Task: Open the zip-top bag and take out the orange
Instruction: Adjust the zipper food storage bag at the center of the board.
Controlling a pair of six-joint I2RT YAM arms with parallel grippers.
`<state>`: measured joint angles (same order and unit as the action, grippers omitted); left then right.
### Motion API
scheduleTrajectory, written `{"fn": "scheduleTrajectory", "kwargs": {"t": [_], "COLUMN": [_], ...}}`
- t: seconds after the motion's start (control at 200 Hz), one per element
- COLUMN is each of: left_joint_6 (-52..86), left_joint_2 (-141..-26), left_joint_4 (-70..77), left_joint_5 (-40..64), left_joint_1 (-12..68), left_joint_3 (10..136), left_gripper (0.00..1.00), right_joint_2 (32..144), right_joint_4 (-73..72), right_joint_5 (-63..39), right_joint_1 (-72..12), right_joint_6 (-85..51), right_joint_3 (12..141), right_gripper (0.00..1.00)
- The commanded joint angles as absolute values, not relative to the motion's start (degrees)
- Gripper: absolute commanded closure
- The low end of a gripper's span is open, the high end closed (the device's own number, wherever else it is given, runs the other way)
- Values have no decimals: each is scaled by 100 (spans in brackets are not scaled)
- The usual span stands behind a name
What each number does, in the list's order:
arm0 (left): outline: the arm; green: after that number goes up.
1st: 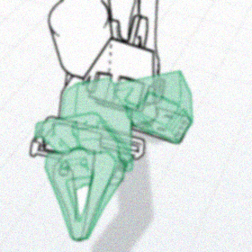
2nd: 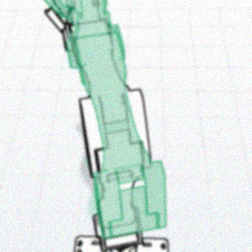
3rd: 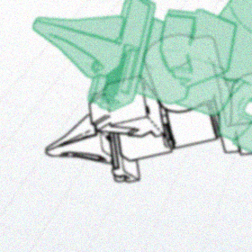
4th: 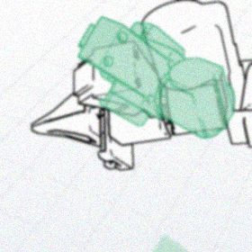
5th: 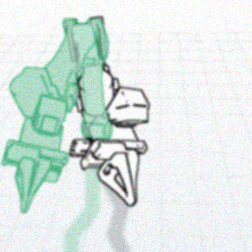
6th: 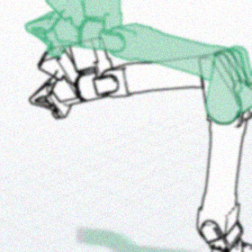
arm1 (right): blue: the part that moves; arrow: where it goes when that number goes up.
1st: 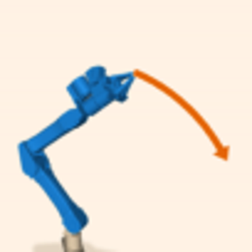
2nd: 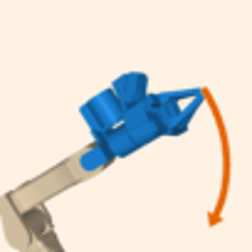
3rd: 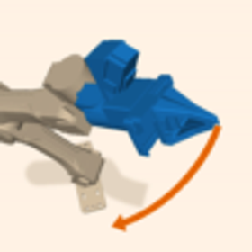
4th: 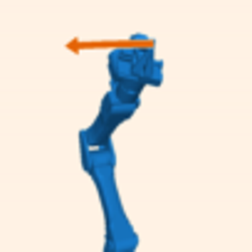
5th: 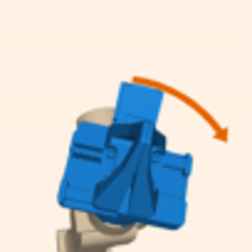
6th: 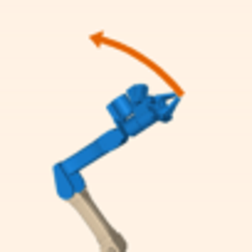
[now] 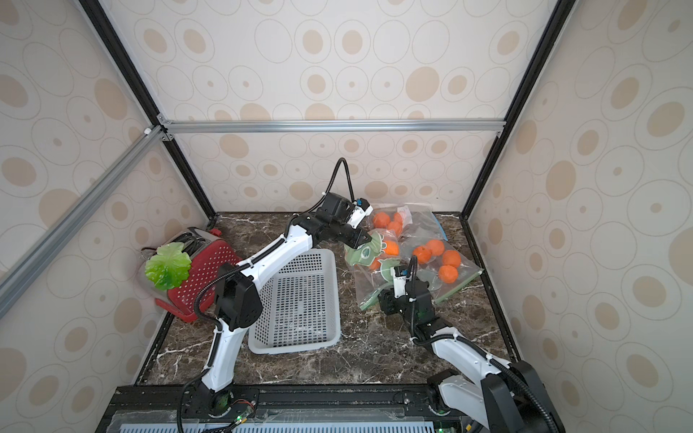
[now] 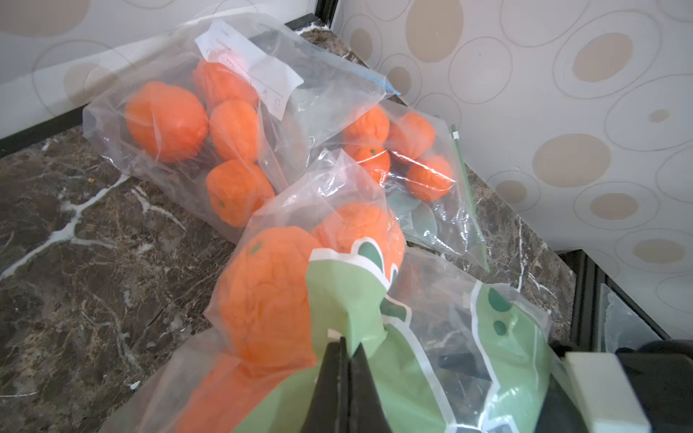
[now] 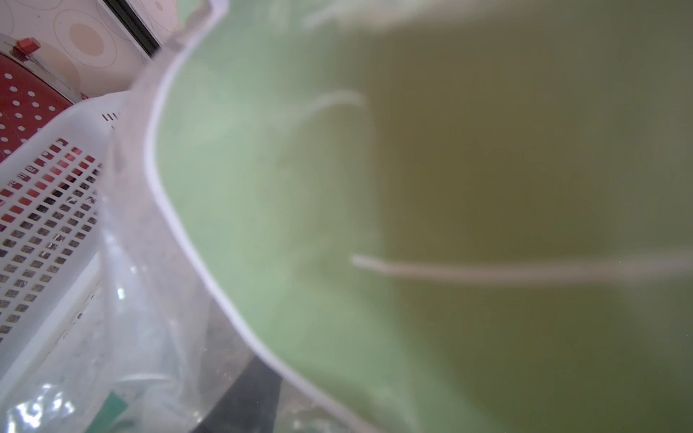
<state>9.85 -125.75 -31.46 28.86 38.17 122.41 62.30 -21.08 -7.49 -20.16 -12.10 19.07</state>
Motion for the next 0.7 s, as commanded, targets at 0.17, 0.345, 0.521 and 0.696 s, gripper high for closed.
{"fn": "scheduleTrajectory", "kwargs": {"t": [0.17, 0.345, 0.521, 0.696], "left_joint_6": [923, 966, 1133, 1083], "left_joint_2": [-12173, -11734, -11198, -10706], "left_joint_4": [-2742, -2300, -1564, -812], "left_joint_5": [3117, 2683, 2386, 2636], "left_joint_1": [4021, 4087, 4096, 4165], "left_joint_3": [11823, 11300, 10569, 9858], "left_gripper": [100, 100, 100, 100], "right_joint_2": [6315, 6057, 5864, 5691], "right_joint_4": [-3085, -2185, -1945, -2512], "right_joint_5": [-303, 496, 217, 9], "right_joint_1": [-2000, -2004, -2002, -2004], "right_joint_6": [-1072, -1626, -1452, -1198], "right_joint_3": [1480, 1671, 1617, 1295], "right_gripper": [38, 34, 33, 32]}}
